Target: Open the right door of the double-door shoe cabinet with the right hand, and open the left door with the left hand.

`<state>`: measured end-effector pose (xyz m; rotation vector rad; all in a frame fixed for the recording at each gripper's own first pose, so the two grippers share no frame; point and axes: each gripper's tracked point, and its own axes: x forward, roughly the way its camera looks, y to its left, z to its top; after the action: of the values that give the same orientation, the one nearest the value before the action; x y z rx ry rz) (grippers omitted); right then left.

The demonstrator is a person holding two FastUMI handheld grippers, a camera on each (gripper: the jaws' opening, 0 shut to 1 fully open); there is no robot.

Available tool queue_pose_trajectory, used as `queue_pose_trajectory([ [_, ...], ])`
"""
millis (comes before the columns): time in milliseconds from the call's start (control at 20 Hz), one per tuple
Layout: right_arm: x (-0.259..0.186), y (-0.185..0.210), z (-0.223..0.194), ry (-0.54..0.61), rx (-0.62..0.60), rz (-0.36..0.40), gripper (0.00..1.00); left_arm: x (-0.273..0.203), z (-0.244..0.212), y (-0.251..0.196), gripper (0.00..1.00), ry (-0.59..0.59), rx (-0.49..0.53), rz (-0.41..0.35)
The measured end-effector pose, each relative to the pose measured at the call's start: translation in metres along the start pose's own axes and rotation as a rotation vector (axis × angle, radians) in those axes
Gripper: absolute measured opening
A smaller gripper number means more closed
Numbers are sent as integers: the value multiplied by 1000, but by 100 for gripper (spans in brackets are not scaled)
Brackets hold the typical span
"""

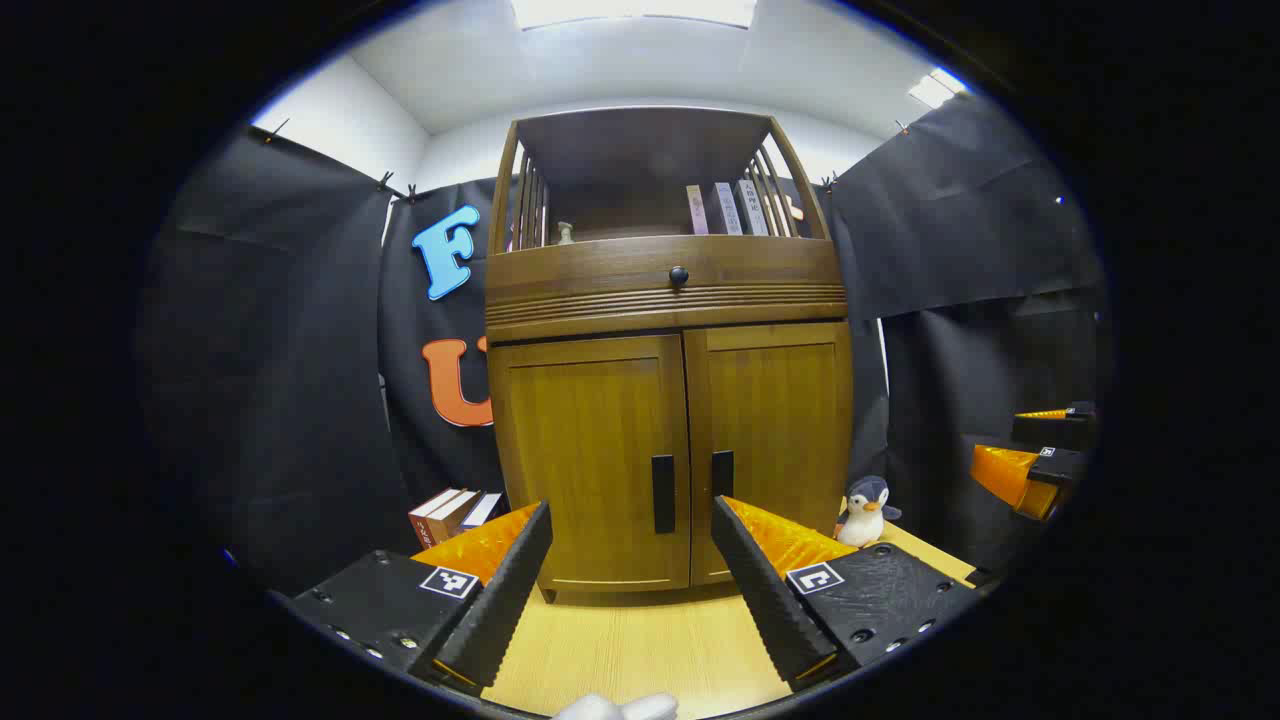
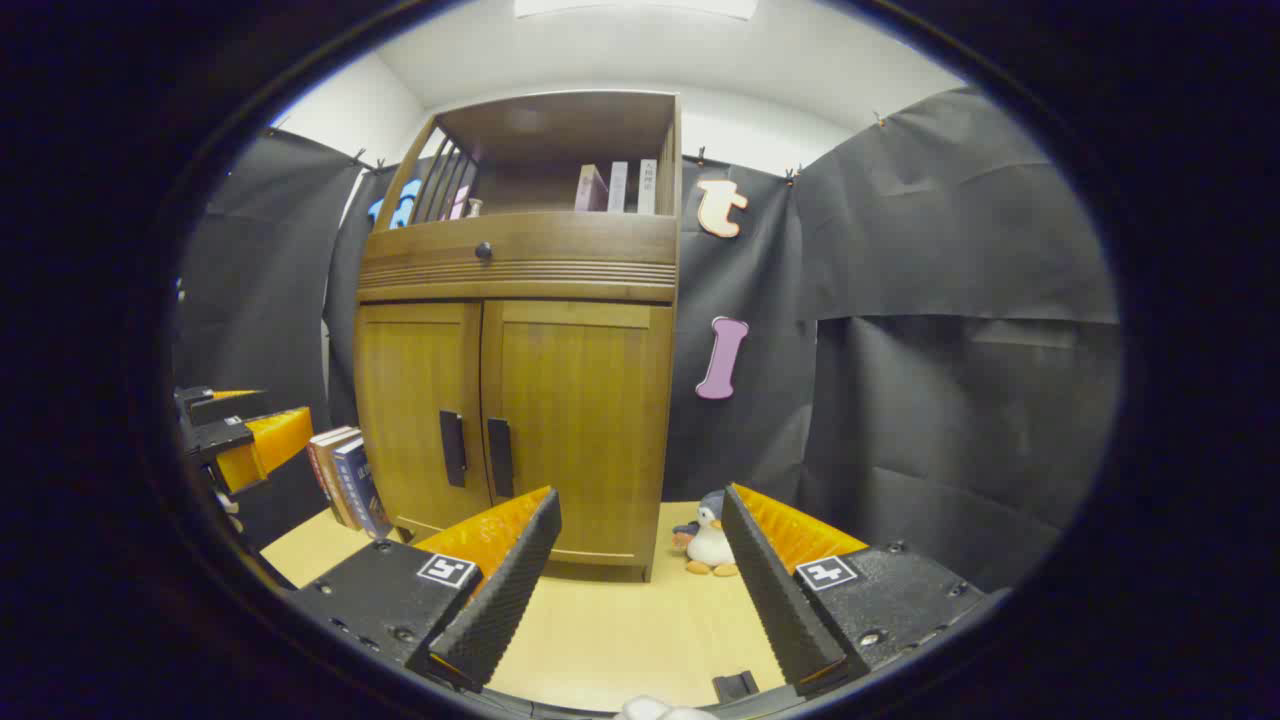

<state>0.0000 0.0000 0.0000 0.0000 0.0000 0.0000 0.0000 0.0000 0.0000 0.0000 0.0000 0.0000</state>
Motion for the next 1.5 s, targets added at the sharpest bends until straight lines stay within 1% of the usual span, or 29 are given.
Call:
queue_pose_trajectory([
  [50, 1, 0, 0, -4, 1, -2, 100, 0, 0, 0, 96, 0, 0, -3],
  [450, 1, -3, -4, 3, 4, -17, 100, -1, 3, 3, 96, -12, 19, -3],
  [950, 4, 3, -8, 13, 16, -10, 100, -5, 2, 9, 96, -13, 21, 5],
  [1100, 7, 8, -8, 12, 34, 4, 100, -6, -1, 12, 96, -10, 21, 6],
  [1300, 25, 19, -8, 8, 37, 30, 100, -8, -1, 13, 96, -15, 11, 1],
  [1500, 66, 30, -7, 7, 19, 48, 100, -6, -5, 16, 96, -11, 11, 26],
])
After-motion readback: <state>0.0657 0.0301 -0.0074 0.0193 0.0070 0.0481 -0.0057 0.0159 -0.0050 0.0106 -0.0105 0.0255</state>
